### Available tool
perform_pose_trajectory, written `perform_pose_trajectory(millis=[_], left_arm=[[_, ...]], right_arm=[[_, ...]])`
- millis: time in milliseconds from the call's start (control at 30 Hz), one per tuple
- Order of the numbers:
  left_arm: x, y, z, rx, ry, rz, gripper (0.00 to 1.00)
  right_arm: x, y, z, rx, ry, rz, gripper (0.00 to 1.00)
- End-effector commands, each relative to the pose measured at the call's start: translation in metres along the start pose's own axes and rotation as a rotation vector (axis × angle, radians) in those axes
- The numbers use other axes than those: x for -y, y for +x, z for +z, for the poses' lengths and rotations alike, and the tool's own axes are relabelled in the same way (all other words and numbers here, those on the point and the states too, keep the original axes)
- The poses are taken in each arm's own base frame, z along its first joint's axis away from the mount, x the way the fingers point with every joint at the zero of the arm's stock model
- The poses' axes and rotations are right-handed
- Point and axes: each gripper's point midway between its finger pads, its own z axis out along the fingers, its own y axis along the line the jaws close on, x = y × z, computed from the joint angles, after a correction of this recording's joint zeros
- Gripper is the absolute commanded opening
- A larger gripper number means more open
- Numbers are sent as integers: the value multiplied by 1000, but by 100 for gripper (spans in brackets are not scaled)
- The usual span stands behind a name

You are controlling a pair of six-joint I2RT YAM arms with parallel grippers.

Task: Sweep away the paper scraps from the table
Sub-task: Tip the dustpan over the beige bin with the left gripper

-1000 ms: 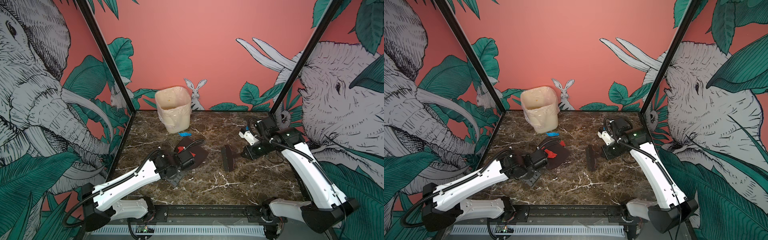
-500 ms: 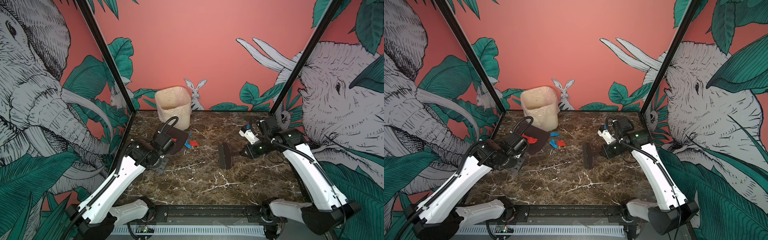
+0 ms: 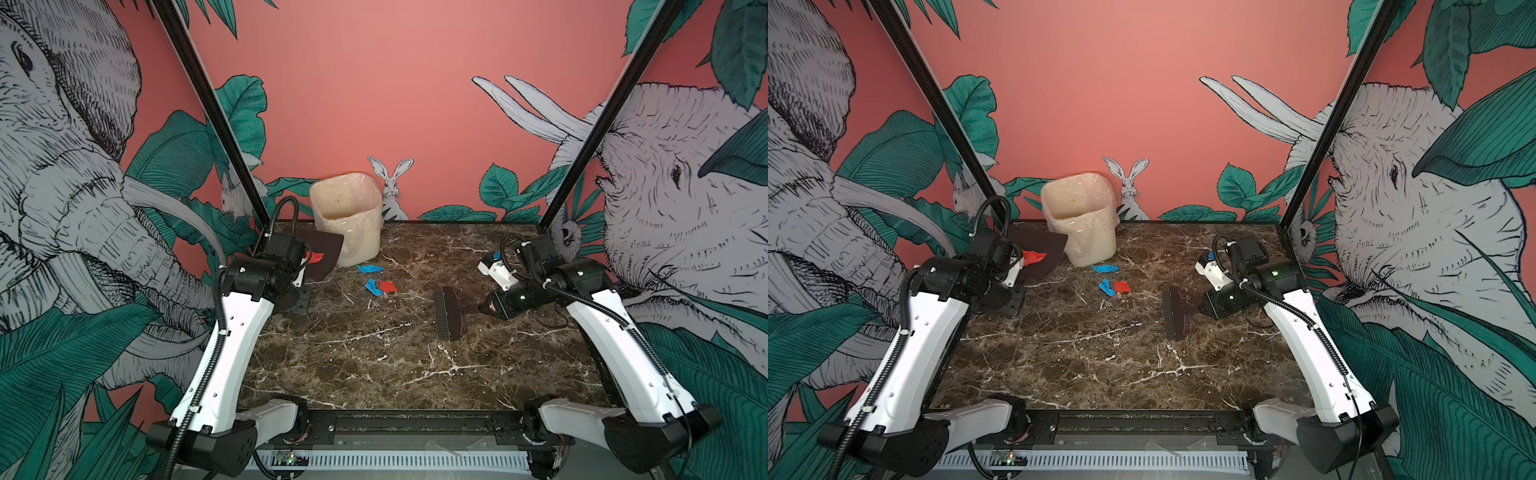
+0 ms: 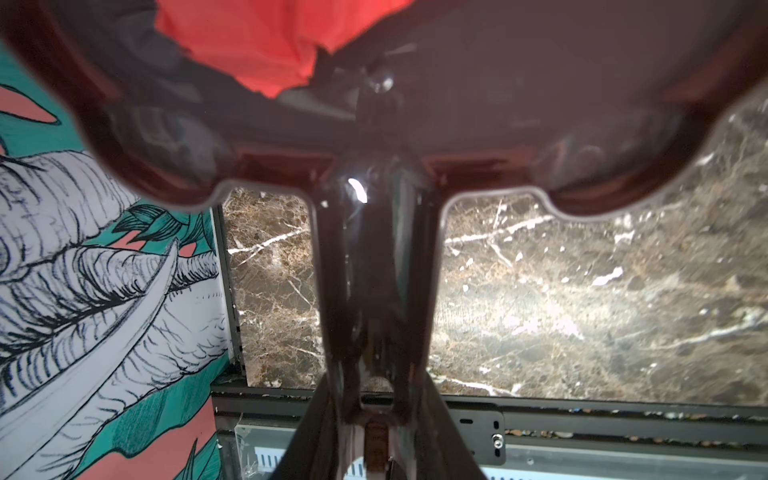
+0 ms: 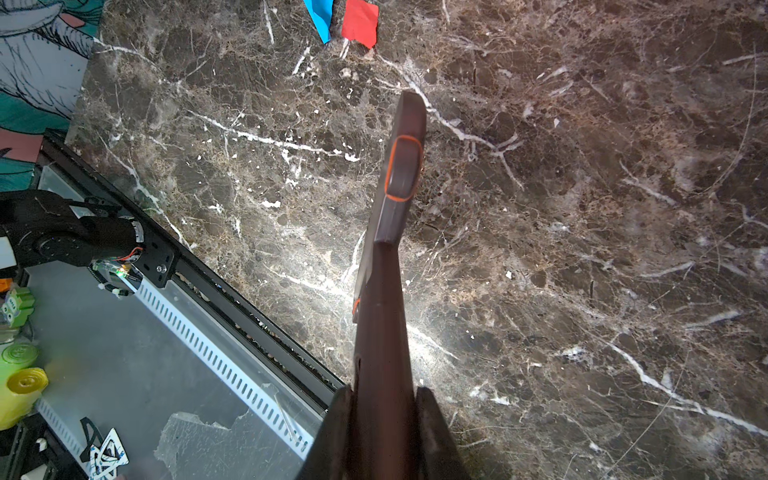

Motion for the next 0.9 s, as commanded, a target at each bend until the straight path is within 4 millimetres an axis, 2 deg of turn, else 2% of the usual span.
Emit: perform_pose_trajectory(millis=[0, 133, 400, 600, 867], left_arm=[[-4, -27, -9, 69, 39, 3, 0], [-16, -54, -10, 112, 32, -50, 0], [-41, -95, -2, 164, 36, -140, 0], [-59, -120, 0, 143, -30, -110, 0], [-87, -147, 16, 69, -171, -50, 0]], right_arm=[[-6, -6, -6, 51, -24, -30, 0], [-6, -4, -7, 53, -30, -27, 0], [-10, -2, -5, 53, -56, -18, 0], [-12, 1, 1, 49, -81, 0, 0], [-16, 4, 2, 48, -105, 12, 0]])
